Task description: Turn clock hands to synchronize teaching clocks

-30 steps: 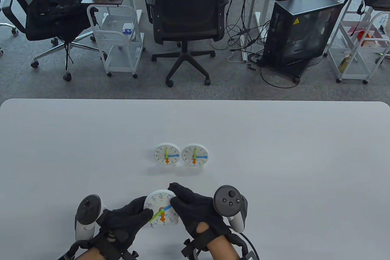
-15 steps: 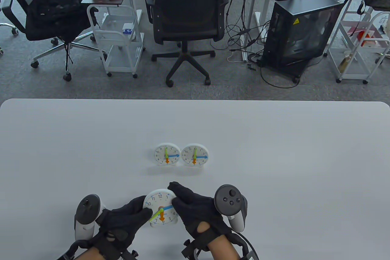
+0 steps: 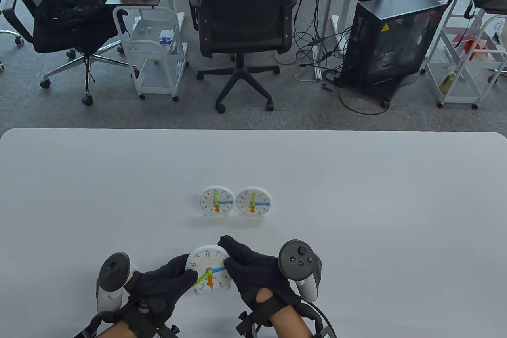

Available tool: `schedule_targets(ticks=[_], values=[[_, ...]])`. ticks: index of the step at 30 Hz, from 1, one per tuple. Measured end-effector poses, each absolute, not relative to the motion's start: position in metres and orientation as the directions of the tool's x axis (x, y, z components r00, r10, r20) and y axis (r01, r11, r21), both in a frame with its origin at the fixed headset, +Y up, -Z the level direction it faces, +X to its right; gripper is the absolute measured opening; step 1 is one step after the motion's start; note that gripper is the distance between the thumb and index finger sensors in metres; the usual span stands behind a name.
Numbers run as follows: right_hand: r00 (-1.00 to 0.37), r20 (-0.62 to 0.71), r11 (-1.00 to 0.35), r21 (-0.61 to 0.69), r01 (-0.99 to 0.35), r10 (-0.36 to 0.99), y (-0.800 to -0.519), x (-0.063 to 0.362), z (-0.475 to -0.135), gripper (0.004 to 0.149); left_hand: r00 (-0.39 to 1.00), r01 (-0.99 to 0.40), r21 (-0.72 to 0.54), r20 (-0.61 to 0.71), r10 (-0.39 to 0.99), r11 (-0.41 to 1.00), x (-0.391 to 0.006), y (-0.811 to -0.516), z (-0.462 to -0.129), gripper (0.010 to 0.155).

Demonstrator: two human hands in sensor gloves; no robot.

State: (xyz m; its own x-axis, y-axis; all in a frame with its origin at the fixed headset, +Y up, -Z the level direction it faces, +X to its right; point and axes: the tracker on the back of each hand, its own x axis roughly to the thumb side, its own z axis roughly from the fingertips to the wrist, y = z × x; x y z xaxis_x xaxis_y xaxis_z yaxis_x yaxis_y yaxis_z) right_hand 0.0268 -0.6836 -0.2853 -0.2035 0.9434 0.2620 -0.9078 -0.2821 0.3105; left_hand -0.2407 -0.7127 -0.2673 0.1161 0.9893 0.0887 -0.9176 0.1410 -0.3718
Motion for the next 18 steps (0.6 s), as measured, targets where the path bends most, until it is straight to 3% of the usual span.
schedule_targets(ticks=[13, 16, 18], values=[[-0.236, 0.269, -0.313, 0.296, -0.903, 0.934, -0.6845, 0.0251, -0.2845, 0.057, 0.140, -0.919, -0.354, 0.114, 0.984, 0.172, -0.2422, -0.7139, -0.2684, 0.056], [-0.231, 0.271, -0.307, 0.282, -0.909, 0.934, -0.6834, 0.0247, -0.2838, 0.056, 0.135, -0.919, -0.354, 0.131, 0.982, 0.174, -0.2426, -0.7144, -0.2689, 0.060], [-0.234, 0.278, -0.308, 0.262, -0.915, 0.932, -0.6822, 0.0252, -0.2830, 0.055, 0.157, -0.906, -0.366, 0.176, 0.972, 0.213, -0.2408, -0.7126, -0.2687, 0.071]])
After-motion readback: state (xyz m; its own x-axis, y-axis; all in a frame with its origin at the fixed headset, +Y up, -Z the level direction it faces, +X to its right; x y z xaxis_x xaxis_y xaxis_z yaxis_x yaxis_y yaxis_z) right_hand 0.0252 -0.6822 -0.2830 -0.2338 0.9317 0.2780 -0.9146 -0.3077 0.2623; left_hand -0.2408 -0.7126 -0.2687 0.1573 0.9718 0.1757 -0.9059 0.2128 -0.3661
